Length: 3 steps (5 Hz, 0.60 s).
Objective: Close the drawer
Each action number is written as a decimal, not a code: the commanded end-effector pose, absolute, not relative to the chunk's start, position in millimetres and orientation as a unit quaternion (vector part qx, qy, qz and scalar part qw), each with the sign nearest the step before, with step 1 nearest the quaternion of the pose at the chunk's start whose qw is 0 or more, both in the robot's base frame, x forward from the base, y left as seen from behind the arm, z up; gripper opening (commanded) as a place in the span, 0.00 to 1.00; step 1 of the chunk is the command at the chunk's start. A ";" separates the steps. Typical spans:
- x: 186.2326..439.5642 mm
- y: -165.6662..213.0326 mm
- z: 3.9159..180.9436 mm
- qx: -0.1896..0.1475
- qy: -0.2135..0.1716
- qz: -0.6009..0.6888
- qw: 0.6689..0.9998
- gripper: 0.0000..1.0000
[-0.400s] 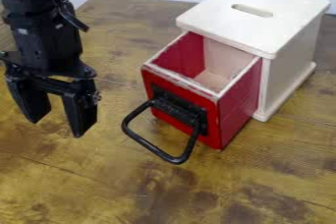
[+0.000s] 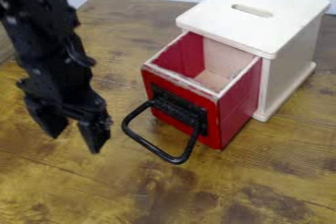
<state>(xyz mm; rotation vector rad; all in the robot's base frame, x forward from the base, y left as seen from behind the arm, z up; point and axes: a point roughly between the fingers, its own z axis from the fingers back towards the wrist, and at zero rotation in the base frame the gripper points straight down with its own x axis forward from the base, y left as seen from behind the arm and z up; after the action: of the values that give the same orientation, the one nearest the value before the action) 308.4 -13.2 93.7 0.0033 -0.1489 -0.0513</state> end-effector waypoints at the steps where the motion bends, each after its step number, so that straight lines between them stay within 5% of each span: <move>1: 330.1 -23.7 87.9 -0.002 -0.071 -0.043 0.997 1.00; 3: 359.9 -41.8 73.2 -0.003 -0.086 -0.060 0.994 1.00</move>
<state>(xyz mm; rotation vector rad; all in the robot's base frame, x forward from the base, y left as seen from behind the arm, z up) 336.5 -28.4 45.3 0.0017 -0.0523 -0.0946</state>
